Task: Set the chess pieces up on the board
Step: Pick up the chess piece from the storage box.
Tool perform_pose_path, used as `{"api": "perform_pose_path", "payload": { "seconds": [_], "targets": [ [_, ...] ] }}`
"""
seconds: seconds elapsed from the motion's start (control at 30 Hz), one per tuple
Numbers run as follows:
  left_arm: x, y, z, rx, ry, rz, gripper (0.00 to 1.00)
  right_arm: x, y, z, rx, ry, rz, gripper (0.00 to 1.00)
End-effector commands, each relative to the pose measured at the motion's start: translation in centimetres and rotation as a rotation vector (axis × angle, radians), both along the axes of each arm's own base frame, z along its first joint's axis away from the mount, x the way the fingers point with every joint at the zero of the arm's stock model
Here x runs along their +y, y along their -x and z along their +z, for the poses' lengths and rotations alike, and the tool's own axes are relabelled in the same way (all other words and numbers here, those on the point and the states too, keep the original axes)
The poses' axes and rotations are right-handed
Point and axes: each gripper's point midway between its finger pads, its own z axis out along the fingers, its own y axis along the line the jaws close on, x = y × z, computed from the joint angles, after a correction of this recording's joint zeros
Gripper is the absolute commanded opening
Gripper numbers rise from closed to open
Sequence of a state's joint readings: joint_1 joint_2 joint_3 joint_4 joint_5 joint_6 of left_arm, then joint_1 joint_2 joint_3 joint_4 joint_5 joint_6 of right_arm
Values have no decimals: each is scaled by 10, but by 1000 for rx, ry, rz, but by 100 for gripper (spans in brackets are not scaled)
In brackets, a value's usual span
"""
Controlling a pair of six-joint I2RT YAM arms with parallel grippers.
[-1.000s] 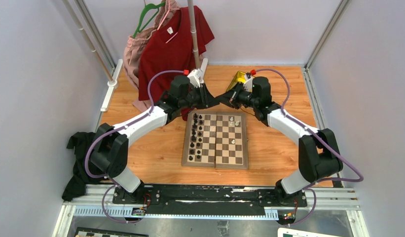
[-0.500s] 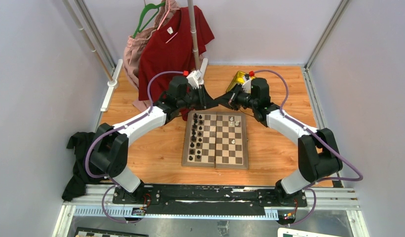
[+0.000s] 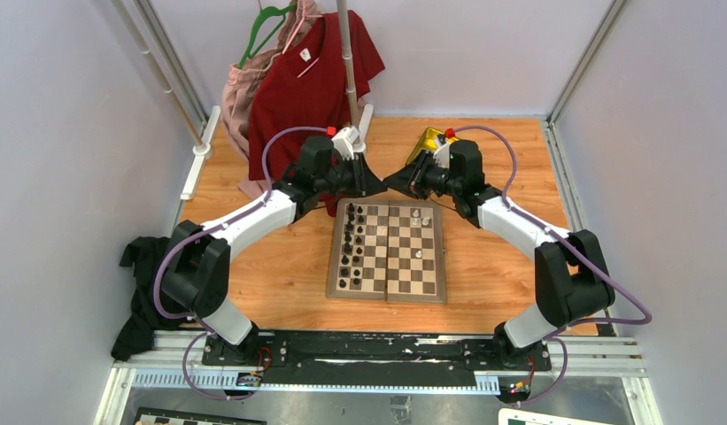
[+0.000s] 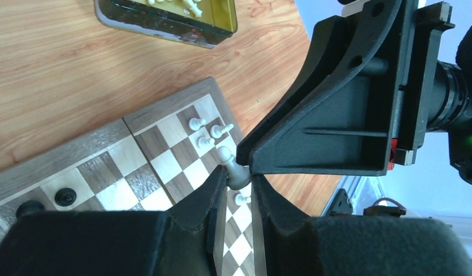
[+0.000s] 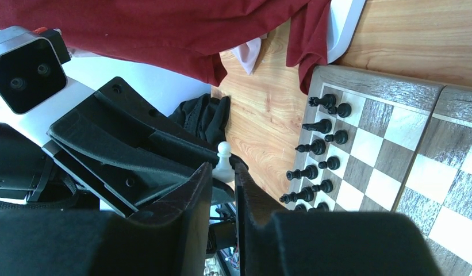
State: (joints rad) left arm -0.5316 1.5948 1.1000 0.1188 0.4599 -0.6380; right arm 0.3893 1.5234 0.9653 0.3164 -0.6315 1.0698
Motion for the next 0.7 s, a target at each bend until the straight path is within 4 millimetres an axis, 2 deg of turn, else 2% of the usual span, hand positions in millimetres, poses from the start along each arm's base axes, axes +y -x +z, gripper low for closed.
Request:
{"api": "perform_pose_path", "payload": {
  "seconds": [0.0,0.37,0.57,0.67],
  "targets": [
    [13,-26,28,-133,-3,72,13,16,41,-9,55,6,160,27],
    [16,-24,23,-140,-69,26,10,12,44,-5,27,50,177,29],
    [19,-14,16,-127,-133,-32,9,3,43,-1,2,87,168,29],
    [21,-7,12,-128,-168,-72,8,-9,38,1,-20,132,152,29]
  ]
}}
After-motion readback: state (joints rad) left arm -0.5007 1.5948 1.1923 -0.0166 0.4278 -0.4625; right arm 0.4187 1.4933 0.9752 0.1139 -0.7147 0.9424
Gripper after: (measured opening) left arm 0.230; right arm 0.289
